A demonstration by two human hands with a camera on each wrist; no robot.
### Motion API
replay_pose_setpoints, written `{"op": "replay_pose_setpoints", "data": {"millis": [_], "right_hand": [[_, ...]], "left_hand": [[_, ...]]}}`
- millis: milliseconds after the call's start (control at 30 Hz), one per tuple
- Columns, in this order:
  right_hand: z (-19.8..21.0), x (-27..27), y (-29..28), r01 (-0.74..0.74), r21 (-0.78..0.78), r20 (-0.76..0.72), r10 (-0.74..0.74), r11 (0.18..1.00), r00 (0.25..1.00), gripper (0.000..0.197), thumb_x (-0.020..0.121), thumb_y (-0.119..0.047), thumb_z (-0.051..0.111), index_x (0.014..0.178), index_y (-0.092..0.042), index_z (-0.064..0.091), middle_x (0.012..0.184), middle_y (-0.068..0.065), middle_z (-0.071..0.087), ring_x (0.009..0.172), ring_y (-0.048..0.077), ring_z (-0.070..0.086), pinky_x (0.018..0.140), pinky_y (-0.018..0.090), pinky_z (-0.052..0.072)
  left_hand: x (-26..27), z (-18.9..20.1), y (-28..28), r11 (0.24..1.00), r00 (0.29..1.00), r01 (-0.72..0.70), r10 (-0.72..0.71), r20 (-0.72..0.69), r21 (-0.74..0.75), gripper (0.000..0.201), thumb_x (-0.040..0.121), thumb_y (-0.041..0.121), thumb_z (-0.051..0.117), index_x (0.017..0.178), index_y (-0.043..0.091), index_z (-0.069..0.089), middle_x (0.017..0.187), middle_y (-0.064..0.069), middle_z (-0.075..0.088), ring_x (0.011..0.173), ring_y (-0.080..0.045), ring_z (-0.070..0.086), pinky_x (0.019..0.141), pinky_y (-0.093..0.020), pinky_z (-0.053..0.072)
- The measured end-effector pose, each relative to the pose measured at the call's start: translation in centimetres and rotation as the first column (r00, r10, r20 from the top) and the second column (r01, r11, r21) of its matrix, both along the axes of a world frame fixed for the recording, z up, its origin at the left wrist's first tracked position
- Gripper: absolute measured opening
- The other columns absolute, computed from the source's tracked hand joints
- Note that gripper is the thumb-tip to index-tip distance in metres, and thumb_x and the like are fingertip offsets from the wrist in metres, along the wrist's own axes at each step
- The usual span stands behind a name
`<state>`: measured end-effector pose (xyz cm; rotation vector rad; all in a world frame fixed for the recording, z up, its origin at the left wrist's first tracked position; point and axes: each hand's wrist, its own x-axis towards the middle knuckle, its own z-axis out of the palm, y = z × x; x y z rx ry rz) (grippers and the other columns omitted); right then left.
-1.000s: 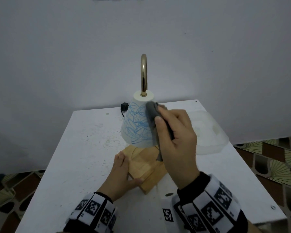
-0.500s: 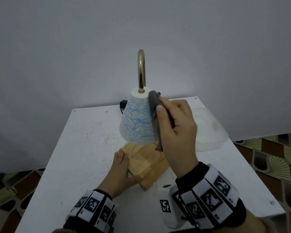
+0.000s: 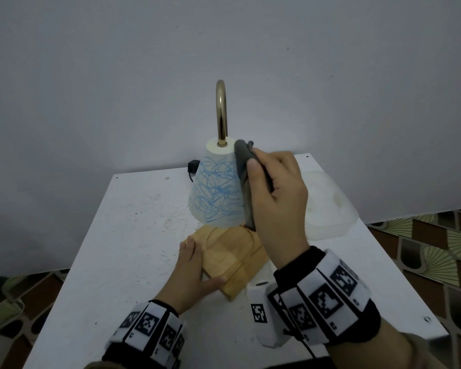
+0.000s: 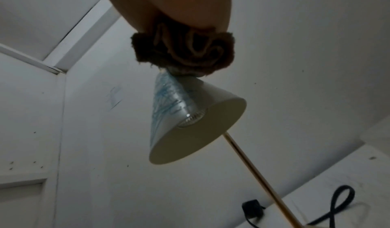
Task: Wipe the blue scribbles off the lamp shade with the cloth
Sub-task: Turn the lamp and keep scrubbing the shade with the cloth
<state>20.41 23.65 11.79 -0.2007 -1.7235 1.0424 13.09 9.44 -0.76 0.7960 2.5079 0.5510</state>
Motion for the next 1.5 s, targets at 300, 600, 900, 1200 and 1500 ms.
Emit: {"op": "replay_pose_setpoints", "data": {"millis": [300, 600, 900, 1200, 1500], "right_hand": [[-2.6, 0.9, 0.5, 0.034, 0.084, 0.032, -0.037, 0.996, 0.999, 0.024, 0.092, -0.006, 0.052, 0.113, 0.0, 0.063, 0.095, -0.002, 0.052, 0.086, 0.006, 0.053, 0.078, 0.011, 0.043], [-0.2, 0.0, -0.6, 0.013, 0.017, -0.05, -0.012, 1.0, 0.999, 0.023, 0.092, -0.003, 0.053, 0.112, 0.0, 0.063, 0.095, 0.001, 0.053, 0.088, 0.0, 0.051, 0.08, 0.009, 0.041], [-3.5, 0.6, 0.8, 0.061, -0.022, 0.045, -0.06, 0.998, 0.997, 0.023, 0.091, -0.005, 0.052, 0.11, 0.0, 0.064, 0.095, 0.0, 0.054, 0.089, -0.008, 0.05, 0.079, 0.005, 0.039], [-0.8, 0.4, -1.0, 0.025, 0.042, -0.065, -0.023, 0.999, 0.998, 0.023, 0.091, -0.002, 0.054, 0.112, 0.001, 0.063, 0.098, 0.0, 0.053, 0.092, 0.001, 0.051, 0.084, 0.009, 0.04], [-4.1, 0.8, 0.9, 0.081, 0.031, 0.049, -0.082, 0.996, 0.995, 0.022, 0.09, -0.004, 0.053, 0.109, 0.001, 0.064, 0.096, 0.0, 0.054, 0.088, -0.005, 0.051, 0.08, 0.006, 0.04]], "left_hand": [[0.0, 0.1, -0.1, 1.0, 1.0, -0.003, 0.003, 0.001, 0.013, 0.104, 0.083, 0.054, 0.058, 0.149, 0.008, -0.008, 0.156, -0.008, -0.02, 0.143, -0.024, -0.019, 0.117, -0.033, 0.001], [0.0, -0.3, -0.2, 1.0, 1.0, 0.002, -0.002, -0.013, 0.012, 0.106, 0.083, 0.058, 0.055, 0.148, 0.009, -0.012, 0.155, -0.007, -0.022, 0.143, -0.022, -0.019, 0.117, -0.032, 0.001], [-0.2, -0.4, -0.5, 0.999, 1.0, -0.012, 0.012, -0.018, 0.042, 0.108, 0.08, 0.06, 0.057, 0.149, 0.01, -0.01, 0.156, -0.004, -0.019, 0.144, -0.019, -0.017, 0.118, -0.032, 0.003], [-0.1, -0.2, -0.2, 0.998, 0.999, -0.024, 0.026, -0.02, 0.055, 0.107, 0.08, 0.057, 0.059, 0.149, 0.01, -0.008, 0.157, -0.005, -0.017, 0.144, -0.02, -0.017, 0.117, -0.031, 0.001], [-0.3, -0.2, -0.3, 0.999, 1.0, -0.01, 0.011, -0.018, 0.047, 0.106, 0.08, 0.058, 0.06, 0.149, 0.01, -0.004, 0.157, -0.003, -0.015, 0.144, -0.02, -0.016, 0.118, -0.033, 0.004]]}}
